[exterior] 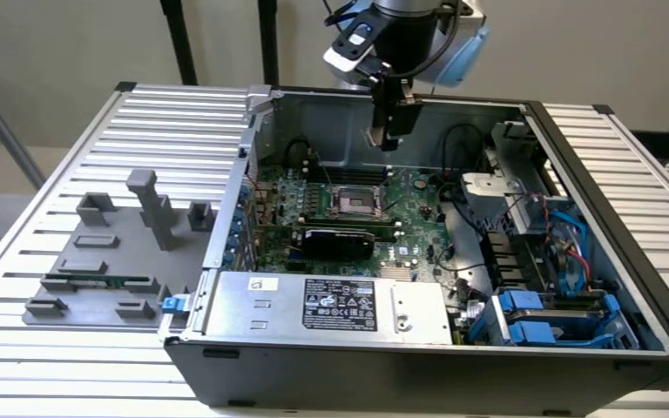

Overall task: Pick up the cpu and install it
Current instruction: 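Place the cpu into insertion slot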

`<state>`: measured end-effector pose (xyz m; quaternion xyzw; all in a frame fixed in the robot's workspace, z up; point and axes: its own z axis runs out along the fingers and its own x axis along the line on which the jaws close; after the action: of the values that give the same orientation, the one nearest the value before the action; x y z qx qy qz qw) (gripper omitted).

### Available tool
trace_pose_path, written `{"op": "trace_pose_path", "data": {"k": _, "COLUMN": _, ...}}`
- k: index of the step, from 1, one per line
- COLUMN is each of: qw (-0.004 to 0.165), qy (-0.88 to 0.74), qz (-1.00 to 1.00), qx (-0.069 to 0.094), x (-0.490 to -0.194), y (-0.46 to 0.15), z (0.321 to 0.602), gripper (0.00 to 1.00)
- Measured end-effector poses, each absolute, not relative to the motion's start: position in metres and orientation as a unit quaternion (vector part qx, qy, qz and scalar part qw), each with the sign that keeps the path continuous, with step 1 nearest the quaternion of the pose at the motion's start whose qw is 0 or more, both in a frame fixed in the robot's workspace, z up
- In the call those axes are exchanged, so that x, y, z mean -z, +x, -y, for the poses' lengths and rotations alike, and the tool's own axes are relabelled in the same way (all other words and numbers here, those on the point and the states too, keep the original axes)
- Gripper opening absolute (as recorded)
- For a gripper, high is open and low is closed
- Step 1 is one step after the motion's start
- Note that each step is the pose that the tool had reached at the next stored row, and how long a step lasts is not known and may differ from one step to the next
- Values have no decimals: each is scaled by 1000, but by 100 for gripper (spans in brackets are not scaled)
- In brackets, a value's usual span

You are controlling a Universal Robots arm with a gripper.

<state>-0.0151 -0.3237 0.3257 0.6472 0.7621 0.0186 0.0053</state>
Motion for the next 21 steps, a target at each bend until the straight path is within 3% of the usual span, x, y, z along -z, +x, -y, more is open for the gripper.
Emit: {"op": "trace_pose_path", "data": {"k": 21, "qw": 6, "qy": 687, "qz": -727, "qx": -18, "x": -313, "y": -32, "z": 326, "gripper": 55}}
